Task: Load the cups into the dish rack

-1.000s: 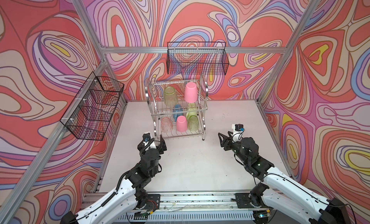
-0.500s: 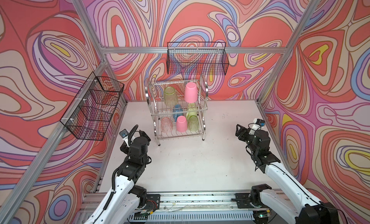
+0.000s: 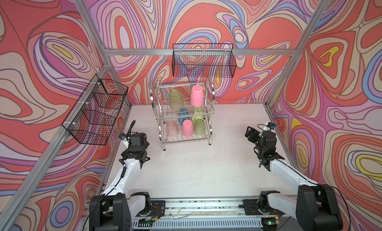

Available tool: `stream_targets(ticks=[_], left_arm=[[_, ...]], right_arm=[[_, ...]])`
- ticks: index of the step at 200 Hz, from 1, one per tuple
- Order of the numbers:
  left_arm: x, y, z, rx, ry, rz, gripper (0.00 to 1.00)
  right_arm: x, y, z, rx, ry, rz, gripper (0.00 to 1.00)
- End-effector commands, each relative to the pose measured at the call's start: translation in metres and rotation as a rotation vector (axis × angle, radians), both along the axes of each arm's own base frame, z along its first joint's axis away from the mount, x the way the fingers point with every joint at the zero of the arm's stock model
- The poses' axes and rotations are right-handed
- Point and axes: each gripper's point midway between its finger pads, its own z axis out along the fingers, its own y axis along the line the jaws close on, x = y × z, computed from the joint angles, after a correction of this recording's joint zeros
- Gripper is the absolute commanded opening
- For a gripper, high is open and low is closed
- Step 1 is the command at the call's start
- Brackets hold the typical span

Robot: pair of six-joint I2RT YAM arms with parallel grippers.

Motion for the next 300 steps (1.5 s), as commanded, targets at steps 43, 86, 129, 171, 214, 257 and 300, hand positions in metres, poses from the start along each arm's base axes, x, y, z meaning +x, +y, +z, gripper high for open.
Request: stream_targets(ticks=[43,86,129,171,214,257,300], left_arm=[[0.045,-0.007,-0.007,0.028,-0.014,-0.161,1.00],[0.065,-0.022,-0.023,0.089,-0.039,-0.344,1.00],[0.084,-0.035,-0.023,0.079,-0.083,-0.445,1.00],[0.094,-0.043,-0.014,0.143,-0.130,-0.524,1.00],[0.090,-0.048,-0.017,0.174,-0.166,-0.563,1.00],[0.091,-0.072,-0.012,0.241,-0.223,-0.675,1.00],[0.089,-0.082,-0.017,0.282,-0.246,-0.701,1.00]], right_arm=[[0.010,-0.015,-0.009,-0.121,0.014,-0.019,0.96],[0.017,-0.018,-0.017,-0.207,0.029,-0.004,0.97],[0.020,-0.019,-0.032,-0.253,0.051,0.007,0.98],[0.025,-0.019,-0.048,-0.290,0.058,0.025,0.98],[0.030,-0.020,-0.055,-0.320,0.063,0.028,0.98],[0.040,-0.018,-0.053,-0.367,0.047,0.054,0.98],[0.047,-0.016,-0.053,-0.386,0.037,0.076,0.97]])
